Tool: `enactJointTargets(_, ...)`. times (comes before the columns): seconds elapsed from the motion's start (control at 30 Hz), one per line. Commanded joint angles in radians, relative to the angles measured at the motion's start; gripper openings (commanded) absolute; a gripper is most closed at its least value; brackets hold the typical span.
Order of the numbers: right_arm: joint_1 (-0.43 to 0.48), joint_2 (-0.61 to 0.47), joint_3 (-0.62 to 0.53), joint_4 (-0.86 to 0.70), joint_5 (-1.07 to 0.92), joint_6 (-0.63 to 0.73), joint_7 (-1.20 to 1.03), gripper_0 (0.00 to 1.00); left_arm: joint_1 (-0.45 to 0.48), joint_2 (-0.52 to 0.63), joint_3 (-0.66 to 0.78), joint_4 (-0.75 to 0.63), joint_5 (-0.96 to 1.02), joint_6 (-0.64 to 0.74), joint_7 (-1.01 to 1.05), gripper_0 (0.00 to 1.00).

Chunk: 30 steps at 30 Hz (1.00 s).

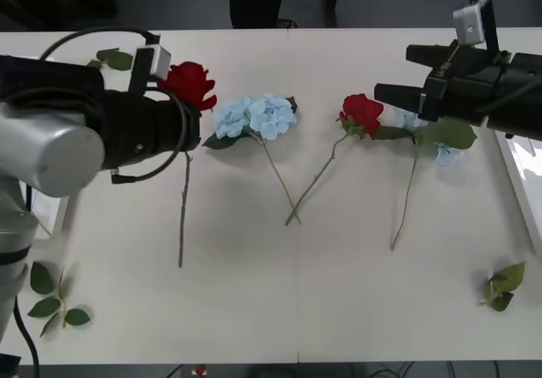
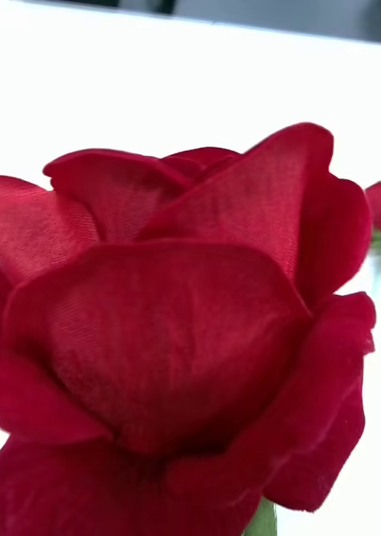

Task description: Place the red flowers into the right box and the blue flowers into the left box. If a person shows an open palm, hand one flower to the person first, then continue sorting.

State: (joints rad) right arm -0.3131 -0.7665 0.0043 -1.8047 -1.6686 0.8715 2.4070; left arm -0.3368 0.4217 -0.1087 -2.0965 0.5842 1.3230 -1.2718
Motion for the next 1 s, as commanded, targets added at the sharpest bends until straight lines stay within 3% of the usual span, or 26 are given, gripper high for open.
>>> enactJointTargets(0.03,0.008,-0.053,-0.018,-0.019,-0.005,0.020,-0.081,1.00,-0.019,0.057,0.075,-0.046,0.149,-0.076,-0.116,0.00)
enactJointTargets(0.47,0.008,-0.020,-0.018,-0.036,-0.157,0.138,-0.278,1.00,-0.018,0.069,0.196,0.032,0.704,-0.357,-0.432,0.00)
enactJointTargets(0.77,0.006,0.065,-0.017,-0.038,-0.204,0.192,-0.465,1.00,-0.010,0.017,0.192,0.039,0.873,-0.383,-0.560,0.00)
enactJointTargets(1.0,-0.012,0.122,0.036,-0.036,-0.203,0.201,-0.516,1.00,0.010,-0.095,0.113,0.039,0.893,-0.505,-0.590,0.00)
